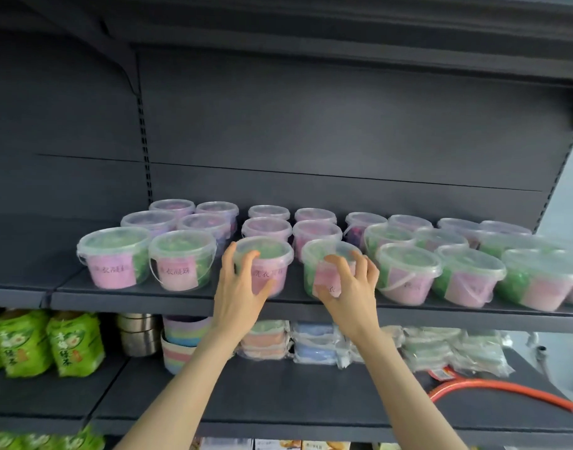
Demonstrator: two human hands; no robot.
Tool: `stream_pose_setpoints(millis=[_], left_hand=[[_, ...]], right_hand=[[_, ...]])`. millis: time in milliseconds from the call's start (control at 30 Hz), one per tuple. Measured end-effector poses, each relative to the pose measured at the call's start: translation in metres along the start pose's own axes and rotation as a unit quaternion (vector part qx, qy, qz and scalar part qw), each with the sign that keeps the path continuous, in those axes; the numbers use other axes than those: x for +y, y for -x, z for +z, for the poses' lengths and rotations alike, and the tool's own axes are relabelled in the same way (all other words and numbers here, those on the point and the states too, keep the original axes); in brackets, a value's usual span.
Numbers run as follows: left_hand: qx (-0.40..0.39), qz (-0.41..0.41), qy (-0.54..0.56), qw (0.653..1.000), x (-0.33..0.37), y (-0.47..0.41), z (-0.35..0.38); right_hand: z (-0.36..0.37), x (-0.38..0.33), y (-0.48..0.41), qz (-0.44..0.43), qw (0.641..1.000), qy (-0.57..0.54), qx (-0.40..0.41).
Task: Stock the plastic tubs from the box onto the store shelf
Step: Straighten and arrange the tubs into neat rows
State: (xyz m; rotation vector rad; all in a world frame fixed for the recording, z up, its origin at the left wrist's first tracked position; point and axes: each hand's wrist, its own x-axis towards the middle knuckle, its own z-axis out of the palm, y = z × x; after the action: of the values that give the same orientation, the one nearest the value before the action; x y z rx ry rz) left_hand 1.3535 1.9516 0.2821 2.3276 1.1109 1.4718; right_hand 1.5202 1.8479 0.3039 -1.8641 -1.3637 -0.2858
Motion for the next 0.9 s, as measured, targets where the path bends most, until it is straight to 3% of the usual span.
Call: stream_pose_setpoints(millis=[133,233,300,500,900], left_hand=[[0.058,-0.023,0.049,0.997,-0.011,0.01,-0.002],[0.053,-0.093,0.075,0.991,-0.012,0.018,-0.002],[0.05,-0.119,0.023,0.991,-0.013,0.018,0.002],[0.045,-0.153,-0.045,0.986,-0.021,0.016,0.007],[0.013,-0.167,-0.071,0.983,-0.026,0.014,0.009]], right_hand=[[0.013,-0.014,0.004,-0.007,0.996,-0.085,0.012],[0.023,-0.017,0.002,0.065,0.989,-0.135,0.002],[0.03,-0.018,0.0,0.11,0.984,-0.14,-0.015],[0.046,-0.02,-0.001,0.191,0.977,-0.097,0.018],[0.056,-0.017,0.0,0.193,0.981,-0.024,0.014]])
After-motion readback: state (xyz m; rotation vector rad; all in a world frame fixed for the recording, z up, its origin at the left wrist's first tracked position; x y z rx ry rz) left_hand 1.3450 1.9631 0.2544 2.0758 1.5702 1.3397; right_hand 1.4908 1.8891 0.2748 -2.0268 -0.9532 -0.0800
